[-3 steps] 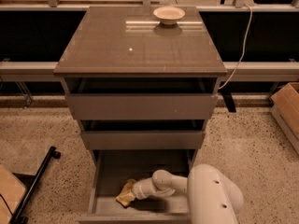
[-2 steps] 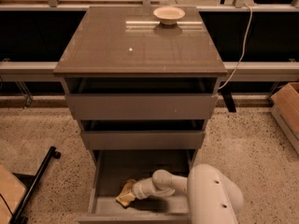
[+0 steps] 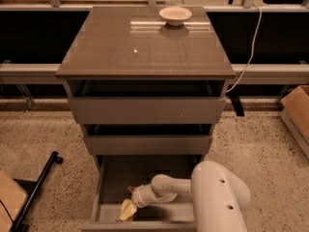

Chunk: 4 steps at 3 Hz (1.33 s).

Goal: Pick sponge from bottom drawer and place on counter

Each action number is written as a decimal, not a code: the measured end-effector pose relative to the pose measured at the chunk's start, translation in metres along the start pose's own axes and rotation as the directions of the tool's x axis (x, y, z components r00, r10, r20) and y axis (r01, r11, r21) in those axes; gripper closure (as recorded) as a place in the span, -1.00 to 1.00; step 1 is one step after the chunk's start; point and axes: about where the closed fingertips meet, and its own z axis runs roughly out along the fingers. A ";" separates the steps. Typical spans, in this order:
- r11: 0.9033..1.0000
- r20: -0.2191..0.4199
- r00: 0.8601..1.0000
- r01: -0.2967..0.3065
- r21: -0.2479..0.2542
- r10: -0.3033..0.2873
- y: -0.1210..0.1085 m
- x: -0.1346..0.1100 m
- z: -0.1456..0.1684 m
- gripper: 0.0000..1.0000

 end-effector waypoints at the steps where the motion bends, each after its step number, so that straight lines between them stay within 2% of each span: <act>1: 0.999 -0.033 0.999 0.044 -0.007 -0.044 0.014 -0.014 -0.001 -1.00; 3: 0.998 -0.040 0.997 0.060 0.005 -0.059 0.015 -0.016 -0.006 -1.00; 4: 0.995 -0.026 0.996 0.092 0.029 -0.091 0.012 -0.027 -0.014 -1.00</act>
Offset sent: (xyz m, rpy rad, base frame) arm -0.0121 0.0121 0.0276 -0.0629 -0.0508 0.0602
